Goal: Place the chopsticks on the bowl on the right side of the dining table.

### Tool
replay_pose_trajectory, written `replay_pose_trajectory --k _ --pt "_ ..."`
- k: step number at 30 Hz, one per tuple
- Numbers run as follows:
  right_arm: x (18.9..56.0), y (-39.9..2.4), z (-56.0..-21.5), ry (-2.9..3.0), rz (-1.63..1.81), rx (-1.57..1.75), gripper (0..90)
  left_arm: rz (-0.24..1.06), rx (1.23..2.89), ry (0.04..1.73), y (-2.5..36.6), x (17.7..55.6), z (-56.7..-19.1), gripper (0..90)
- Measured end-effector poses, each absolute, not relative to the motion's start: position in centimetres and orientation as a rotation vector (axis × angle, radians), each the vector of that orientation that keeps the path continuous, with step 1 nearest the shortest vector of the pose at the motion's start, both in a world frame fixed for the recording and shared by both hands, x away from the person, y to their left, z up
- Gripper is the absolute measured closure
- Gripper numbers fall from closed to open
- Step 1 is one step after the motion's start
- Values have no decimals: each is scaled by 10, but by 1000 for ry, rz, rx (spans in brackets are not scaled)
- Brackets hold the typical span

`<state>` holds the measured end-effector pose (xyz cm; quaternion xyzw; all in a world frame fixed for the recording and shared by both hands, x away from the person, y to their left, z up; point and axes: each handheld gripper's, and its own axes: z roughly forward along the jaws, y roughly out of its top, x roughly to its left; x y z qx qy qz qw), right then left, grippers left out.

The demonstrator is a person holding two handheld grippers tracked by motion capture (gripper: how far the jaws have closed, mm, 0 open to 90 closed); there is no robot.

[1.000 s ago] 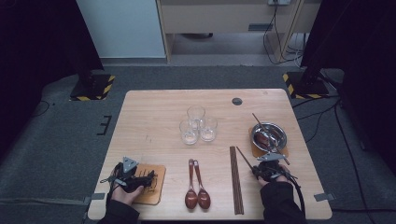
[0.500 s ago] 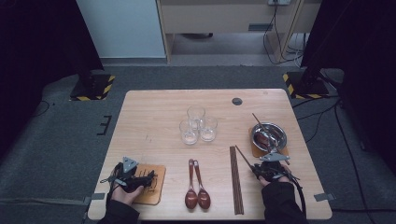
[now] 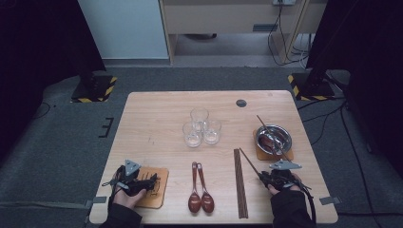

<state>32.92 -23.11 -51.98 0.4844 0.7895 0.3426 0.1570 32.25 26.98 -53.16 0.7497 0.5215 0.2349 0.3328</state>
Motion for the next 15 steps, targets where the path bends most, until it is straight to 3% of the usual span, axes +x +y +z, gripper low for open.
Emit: replay_pose_trajectory --k 15 --pt "326 -230 -524 2267 946 1395 843 614 1958 1362 270 322 -532 55"
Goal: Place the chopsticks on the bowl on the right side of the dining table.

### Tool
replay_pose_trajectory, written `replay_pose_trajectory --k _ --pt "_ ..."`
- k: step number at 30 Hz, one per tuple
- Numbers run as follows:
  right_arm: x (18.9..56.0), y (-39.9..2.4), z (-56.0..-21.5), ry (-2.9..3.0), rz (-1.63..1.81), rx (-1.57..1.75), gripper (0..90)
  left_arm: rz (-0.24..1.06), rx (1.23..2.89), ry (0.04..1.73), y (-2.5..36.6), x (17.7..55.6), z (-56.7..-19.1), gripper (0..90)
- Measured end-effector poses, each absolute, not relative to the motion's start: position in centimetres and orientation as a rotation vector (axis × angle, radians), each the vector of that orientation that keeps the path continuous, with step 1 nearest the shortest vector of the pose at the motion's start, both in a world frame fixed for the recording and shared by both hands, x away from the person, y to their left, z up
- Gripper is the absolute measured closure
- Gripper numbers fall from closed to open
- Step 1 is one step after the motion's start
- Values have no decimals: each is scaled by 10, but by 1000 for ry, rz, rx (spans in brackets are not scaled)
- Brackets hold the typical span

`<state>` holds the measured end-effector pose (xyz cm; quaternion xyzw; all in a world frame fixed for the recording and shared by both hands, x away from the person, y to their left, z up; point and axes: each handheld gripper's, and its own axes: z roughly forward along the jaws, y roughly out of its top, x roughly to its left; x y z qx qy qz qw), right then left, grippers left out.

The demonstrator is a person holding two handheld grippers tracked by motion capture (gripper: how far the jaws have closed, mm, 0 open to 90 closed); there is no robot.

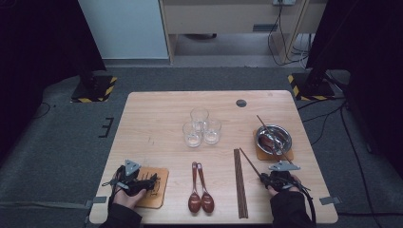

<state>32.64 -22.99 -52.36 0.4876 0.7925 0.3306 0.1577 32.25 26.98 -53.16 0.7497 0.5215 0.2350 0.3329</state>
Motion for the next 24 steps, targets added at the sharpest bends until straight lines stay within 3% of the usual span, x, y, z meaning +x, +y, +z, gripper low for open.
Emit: replay_pose_trajectory --k 24 --pt "328 -240 -509 2223 1029 1419 850 613 1958 1362 270 322 -532 55"
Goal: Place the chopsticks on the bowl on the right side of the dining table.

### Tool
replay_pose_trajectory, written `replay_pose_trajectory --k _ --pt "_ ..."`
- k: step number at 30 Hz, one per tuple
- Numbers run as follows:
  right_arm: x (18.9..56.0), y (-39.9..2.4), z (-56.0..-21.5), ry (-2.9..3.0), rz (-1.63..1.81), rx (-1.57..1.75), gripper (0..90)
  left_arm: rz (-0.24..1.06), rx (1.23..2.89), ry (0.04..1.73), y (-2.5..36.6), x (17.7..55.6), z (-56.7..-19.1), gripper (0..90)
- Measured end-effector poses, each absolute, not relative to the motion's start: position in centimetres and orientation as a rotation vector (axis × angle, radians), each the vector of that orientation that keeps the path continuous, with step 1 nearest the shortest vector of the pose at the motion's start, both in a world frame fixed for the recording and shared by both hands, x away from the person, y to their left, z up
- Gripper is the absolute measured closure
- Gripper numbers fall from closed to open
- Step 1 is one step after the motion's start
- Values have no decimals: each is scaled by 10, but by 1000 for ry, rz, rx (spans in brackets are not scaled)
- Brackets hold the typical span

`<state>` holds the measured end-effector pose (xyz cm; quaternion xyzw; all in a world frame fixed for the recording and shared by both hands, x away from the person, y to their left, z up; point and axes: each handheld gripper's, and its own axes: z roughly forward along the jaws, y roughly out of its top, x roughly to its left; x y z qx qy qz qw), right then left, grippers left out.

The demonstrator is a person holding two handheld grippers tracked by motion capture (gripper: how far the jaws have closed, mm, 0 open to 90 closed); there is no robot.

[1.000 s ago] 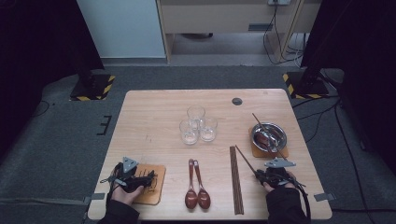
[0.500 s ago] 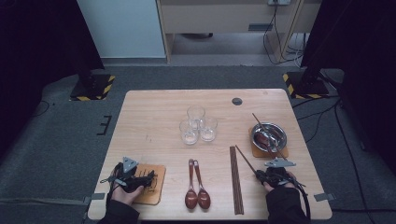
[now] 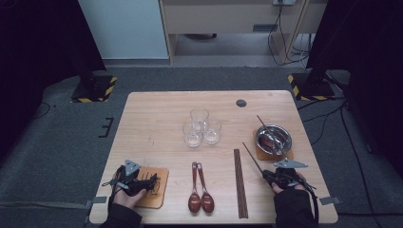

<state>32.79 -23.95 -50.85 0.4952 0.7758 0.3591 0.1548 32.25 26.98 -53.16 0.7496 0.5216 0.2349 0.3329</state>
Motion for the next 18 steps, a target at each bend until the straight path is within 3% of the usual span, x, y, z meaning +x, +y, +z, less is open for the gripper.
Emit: replay_pose_trajectory --k 18 --pt "325 -239 -488 2189 1118 1377 850 614 1958 1362 270 322 -532 55"
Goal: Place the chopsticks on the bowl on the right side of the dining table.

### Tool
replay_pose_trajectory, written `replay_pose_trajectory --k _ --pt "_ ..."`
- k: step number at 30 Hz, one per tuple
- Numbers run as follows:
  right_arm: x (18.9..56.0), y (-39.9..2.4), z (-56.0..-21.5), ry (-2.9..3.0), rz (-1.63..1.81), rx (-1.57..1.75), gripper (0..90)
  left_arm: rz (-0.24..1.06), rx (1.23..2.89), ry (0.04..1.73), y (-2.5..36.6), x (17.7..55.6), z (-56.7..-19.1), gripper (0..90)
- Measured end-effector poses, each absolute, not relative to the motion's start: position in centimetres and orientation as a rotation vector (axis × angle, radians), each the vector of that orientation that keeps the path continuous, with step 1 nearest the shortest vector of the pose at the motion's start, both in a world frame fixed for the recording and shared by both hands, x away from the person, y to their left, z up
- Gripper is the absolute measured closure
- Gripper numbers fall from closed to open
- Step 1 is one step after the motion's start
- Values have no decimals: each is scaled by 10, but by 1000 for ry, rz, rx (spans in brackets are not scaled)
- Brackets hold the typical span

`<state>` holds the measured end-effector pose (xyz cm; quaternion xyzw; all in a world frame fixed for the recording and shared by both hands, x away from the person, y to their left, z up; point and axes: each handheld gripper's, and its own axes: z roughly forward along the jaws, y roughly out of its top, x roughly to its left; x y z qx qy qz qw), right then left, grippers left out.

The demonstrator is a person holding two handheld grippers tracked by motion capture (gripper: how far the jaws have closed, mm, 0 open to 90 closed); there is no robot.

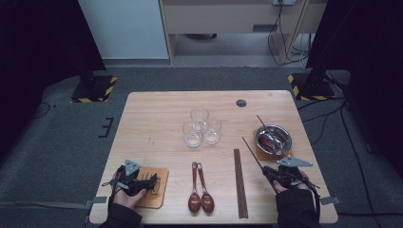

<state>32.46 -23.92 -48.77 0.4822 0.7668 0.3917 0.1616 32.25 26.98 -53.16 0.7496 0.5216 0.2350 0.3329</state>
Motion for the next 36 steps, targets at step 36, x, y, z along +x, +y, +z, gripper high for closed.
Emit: replay_pose_trajectory --k 36 --pt "324 -255 -447 2074 1246 1353 850 614 1957 1363 270 323 -532 54"
